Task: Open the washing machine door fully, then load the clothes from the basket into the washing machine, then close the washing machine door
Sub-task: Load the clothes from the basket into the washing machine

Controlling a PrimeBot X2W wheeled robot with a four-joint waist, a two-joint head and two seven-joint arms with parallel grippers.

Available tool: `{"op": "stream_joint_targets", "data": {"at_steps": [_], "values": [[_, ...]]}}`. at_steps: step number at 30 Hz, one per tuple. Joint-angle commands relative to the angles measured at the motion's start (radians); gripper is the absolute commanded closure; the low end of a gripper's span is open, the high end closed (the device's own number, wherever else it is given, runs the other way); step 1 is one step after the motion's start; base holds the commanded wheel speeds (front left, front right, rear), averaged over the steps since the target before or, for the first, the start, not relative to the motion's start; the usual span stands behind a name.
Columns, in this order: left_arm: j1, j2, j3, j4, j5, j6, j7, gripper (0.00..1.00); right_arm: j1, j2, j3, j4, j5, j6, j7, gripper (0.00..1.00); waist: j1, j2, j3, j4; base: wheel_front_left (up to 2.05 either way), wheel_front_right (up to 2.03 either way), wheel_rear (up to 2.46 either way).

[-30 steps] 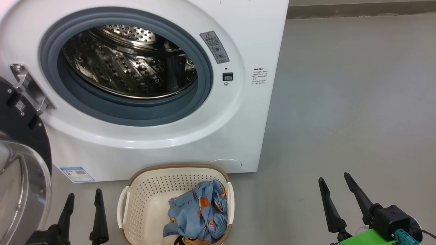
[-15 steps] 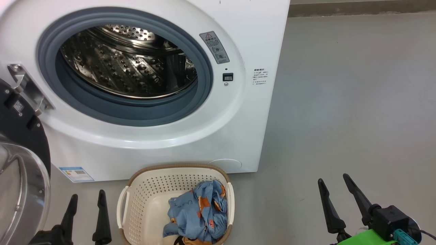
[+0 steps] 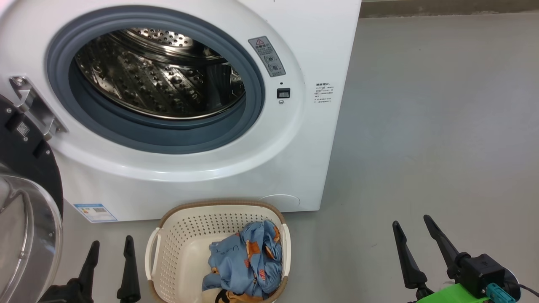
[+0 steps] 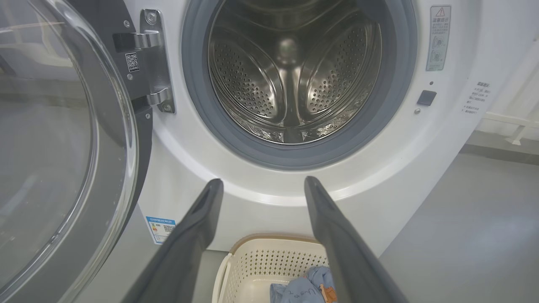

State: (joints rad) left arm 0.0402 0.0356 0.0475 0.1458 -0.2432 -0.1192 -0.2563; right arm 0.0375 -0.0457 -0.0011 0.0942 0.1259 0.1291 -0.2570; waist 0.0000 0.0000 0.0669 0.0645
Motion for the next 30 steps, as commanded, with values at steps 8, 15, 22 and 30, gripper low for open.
{"op": "stream_joint_targets", "data": {"at_steps": [8, 15, 22, 30], "values": [[-0.040, 0.015, 0.020, -0.021, -0.018, 0.006, -0.006, 0.00, -0.041, -0.004, 0.032, -0.015, -0.005, 0.002, -0.005, 0.00, 0.0000, 0.0000, 0.032, 0.001, 0.00, 0.00, 0.00], [-0.052, 0.015, 0.015, -0.020, -0.023, 0.007, -0.006, 0.00, -0.054, -0.004, 0.040, -0.012, -0.008, 0.002, -0.005, 0.00, 0.0000, 0.0000, 0.052, -0.001, 0.00, 0.00, 0.00], [-0.057, 0.015, 0.011, -0.016, -0.026, 0.007, -0.006, 0.00, -0.060, -0.004, 0.046, -0.004, -0.005, 0.002, -0.005, 0.00, 0.0000, 0.0000, 0.054, -0.007, 0.00, 0.00, 0.00], [-0.053, 0.015, -0.001, -0.003, -0.030, 0.007, -0.006, 0.00, -0.059, -0.004, 0.048, 0.004, -0.002, 0.002, -0.005, 0.00, 0.0000, 0.0000, 0.058, -0.015, 0.00, 0.00, 0.00]]}}
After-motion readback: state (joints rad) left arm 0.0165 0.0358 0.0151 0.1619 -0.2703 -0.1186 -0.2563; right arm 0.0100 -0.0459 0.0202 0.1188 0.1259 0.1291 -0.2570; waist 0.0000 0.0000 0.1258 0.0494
